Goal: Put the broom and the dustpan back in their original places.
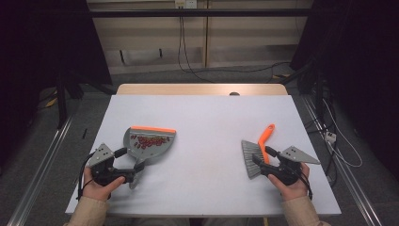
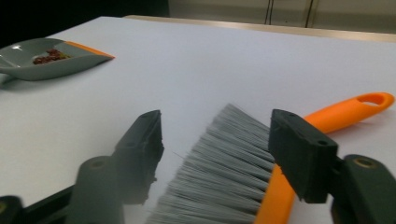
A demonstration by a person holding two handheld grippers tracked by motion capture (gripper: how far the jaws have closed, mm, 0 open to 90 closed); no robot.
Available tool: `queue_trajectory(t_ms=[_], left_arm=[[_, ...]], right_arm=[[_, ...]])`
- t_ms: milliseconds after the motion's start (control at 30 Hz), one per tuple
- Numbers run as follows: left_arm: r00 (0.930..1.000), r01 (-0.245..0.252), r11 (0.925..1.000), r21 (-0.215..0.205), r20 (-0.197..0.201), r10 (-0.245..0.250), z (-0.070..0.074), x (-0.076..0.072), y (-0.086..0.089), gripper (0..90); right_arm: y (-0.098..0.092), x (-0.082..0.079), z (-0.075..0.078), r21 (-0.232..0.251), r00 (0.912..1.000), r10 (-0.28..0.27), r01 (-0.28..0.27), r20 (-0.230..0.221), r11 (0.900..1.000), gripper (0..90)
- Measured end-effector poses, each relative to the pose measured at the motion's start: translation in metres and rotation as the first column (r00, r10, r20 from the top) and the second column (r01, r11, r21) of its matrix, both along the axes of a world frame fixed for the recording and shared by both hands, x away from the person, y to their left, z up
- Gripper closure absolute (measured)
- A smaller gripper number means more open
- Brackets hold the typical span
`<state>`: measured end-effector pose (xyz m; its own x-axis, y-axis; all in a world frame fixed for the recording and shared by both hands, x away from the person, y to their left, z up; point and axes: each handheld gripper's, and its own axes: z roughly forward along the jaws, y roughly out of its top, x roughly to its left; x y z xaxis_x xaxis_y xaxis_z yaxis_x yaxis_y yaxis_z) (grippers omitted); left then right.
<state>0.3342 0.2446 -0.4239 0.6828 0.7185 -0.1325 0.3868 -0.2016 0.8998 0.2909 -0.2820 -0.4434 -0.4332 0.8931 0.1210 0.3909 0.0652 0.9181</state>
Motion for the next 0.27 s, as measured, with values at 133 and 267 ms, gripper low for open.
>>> queue_trajectory(t_ms=[133,267], left_arm=[[1.0000,-0.002,0.9999,-0.013,0.005,0.002,-0.0003,0.0000,-0.0005,7.1],[1.0000,-0.002,0.9998,-0.020,0.004,0.002,-0.0001,0.0005,-0.0001,6.9]], right_arm=[[0.0042,-0.0002,-0.0018,0.008,0.9997,0.022,-0.022,-0.005,1.000,28.0],[0.0046,0.0002,-0.0025,0.006,0.9997,0.025,-0.025,-0.006,1.000,25.6]])
